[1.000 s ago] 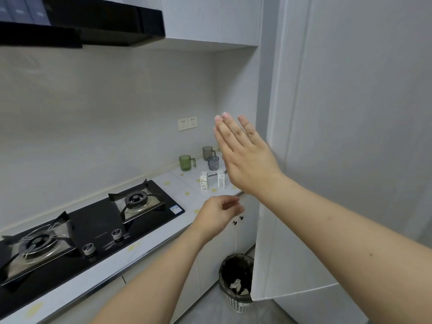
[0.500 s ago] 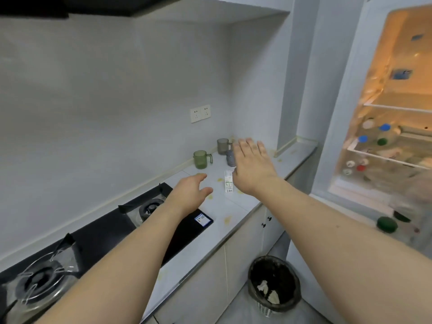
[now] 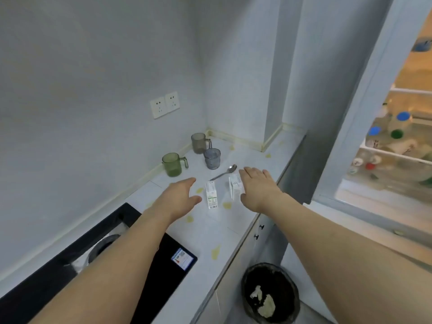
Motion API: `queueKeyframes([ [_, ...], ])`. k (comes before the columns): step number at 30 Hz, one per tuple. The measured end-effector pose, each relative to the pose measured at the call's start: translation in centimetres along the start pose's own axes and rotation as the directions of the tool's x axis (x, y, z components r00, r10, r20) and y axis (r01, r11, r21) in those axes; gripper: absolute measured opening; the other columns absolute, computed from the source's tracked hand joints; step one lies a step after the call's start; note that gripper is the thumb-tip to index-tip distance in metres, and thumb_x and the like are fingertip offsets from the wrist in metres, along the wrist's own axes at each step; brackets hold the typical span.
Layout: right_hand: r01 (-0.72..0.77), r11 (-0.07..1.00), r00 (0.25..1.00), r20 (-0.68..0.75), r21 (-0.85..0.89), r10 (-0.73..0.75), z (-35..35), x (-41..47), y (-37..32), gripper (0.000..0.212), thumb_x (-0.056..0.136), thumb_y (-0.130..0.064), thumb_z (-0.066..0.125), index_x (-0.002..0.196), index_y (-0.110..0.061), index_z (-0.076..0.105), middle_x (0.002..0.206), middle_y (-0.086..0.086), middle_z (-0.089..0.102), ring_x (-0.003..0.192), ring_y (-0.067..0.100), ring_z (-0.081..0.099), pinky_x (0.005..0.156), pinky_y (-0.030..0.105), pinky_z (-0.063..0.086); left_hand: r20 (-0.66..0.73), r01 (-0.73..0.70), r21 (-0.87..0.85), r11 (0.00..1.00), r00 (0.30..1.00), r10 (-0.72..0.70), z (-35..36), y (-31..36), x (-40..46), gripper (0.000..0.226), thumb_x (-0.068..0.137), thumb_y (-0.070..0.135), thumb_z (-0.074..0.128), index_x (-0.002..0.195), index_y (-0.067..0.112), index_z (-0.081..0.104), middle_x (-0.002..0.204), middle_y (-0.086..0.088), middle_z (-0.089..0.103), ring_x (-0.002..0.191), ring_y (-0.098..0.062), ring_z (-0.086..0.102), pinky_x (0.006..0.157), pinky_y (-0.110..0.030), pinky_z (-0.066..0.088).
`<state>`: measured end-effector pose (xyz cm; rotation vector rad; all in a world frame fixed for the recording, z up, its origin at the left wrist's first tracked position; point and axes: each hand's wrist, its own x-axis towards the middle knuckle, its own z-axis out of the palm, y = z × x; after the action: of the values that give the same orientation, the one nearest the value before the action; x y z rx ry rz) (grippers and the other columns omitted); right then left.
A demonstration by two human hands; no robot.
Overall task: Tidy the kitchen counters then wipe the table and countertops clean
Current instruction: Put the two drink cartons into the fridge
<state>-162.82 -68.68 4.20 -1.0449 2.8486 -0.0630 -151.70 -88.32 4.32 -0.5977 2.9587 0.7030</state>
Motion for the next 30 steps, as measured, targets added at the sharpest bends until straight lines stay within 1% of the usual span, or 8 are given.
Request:
queueKeyframes([
  [7,-0.044,0.999,0.991,0.13,0.028,0.04,4.8,10.6,2.5,0.073,0.092,-0.022,0.049,0.153,-0.012,0.01,0.16,0.006,0.011,0.147,0.024,0.013,0.119,0.04,0.006,0.187,-0.06,0.08,0.995,0.981,0.045,3.1,-1.7,12.7,0.071,0.094,0.032,0.062,0.153,0.017,0.025,0.157,-0.001,0.031,0.143,-0.019,0.031,0.111,-0.031,0.028],
  [13,-0.063,0.998,0.969,0.239,0.03,0.055,9.2,18.2,4.6,0.079,0.091,-0.022,0.053,0.154,-0.014,0.005,0.161,0.004,0.008,0.146,0.024,0.014,0.12,0.04,0.009,0.311,-0.09,0.109,0.99,0.949,0.052,6.6,-3.6,20.2,0.06,0.088,0.032,0.066,0.14,0.019,0.039,0.141,0.001,0.047,0.124,-0.02,0.05,0.095,-0.033,0.041],
  [19,-0.041,0.998,0.951,0.309,0.042,0.026,12.5,22.6,5.6,0.078,0.09,-0.015,0.047,0.154,-0.015,0.002,0.161,0.002,0.007,0.145,0.025,0.017,0.119,0.043,0.013,0.411,-0.128,0.151,0.98,0.91,0.055,9.0,-5.1,23.5,0.08,0.089,0.038,0.067,0.153,0.022,0.022,0.154,0.004,0.033,0.137,-0.02,0.039,0.107,-0.033,0.034],
  [21,-0.011,0.998,0.959,0.282,0.056,-0.005,13.4,23.5,5.8,0.074,0.088,-0.012,0.049,0.152,-0.012,0.013,0.155,0.006,0.02,0.133,0.028,0.036,0.108,0.038,0.03,0.417,-0.119,0.161,0.98,0.908,0.042,9.6,-5.4,24.0,0.078,0.087,0.04,0.068,0.15,0.024,0.025,0.147,0.006,0.038,0.131,-0.02,0.043,0.103,-0.033,0.038],
  [22,0.004,0.997,0.965,0.263,0.071,-0.022,13.7,23.8,5.9,0.068,0.086,-0.009,0.051,0.147,-0.011,0.022,0.147,0.008,0.029,0.121,0.029,0.046,0.095,0.035,0.038,0.412,-0.11,0.163,0.981,0.91,0.033,10.0,-5.6,24.3,0.074,0.086,0.04,0.069,0.147,0.025,0.029,0.142,0.007,0.042,0.127,-0.019,0.046,0.1,-0.033,0.04],
  [23,0.012,0.996,0.968,0.248,0.089,-0.034,13.8,23.9,6.1,0.06,0.084,-0.006,0.053,0.139,-0.011,0.031,0.137,0.008,0.036,0.109,0.029,0.051,0.081,0.034,0.039,0.402,-0.1,0.16,0.982,0.915,0.028,10.2,-5.6,24.5,0.069,0.084,0.041,0.07,0.142,0.026,0.035,0.135,0.007,0.045,0.122,-0.019,0.049,0.096,-0.032,0.043],
  [25,0.013,0.995,0.965,0.26,0.102,-0.039,13.0,23.7,6.5,0.047,0.081,-0.009,0.059,0.125,-0.011,0.041,0.122,0.007,0.042,0.095,0.028,0.054,0.069,0.033,0.037,0.396,-0.097,0.155,0.983,0.918,0.028,10.2,-5.0,24.7,0.06,0.08,0.041,0.072,0.13,0.028,0.043,0.124,0.009,0.049,0.113,-0.018,0.051,0.089,-0.029,0.044],
  [30,-0.125,0.965,0.934,0.355,0.231,0.036,8.1,20.3,10.3,0.062,0.068,-0.039,0.079,0.116,-0.017,0.048,0.107,-0.001,0.047,0.091,0.022,0.055,0.077,0.038,0.051,0.46,-0.221,0.134,0.966,0.877,0.137,8.5,0.3,25.1,0.049,0.075,0.038,0.075,0.116,0.027,0.052,0.099,0.011,0.055,0.089,-0.013,0.054,0.063,-0.022,0.04],
])
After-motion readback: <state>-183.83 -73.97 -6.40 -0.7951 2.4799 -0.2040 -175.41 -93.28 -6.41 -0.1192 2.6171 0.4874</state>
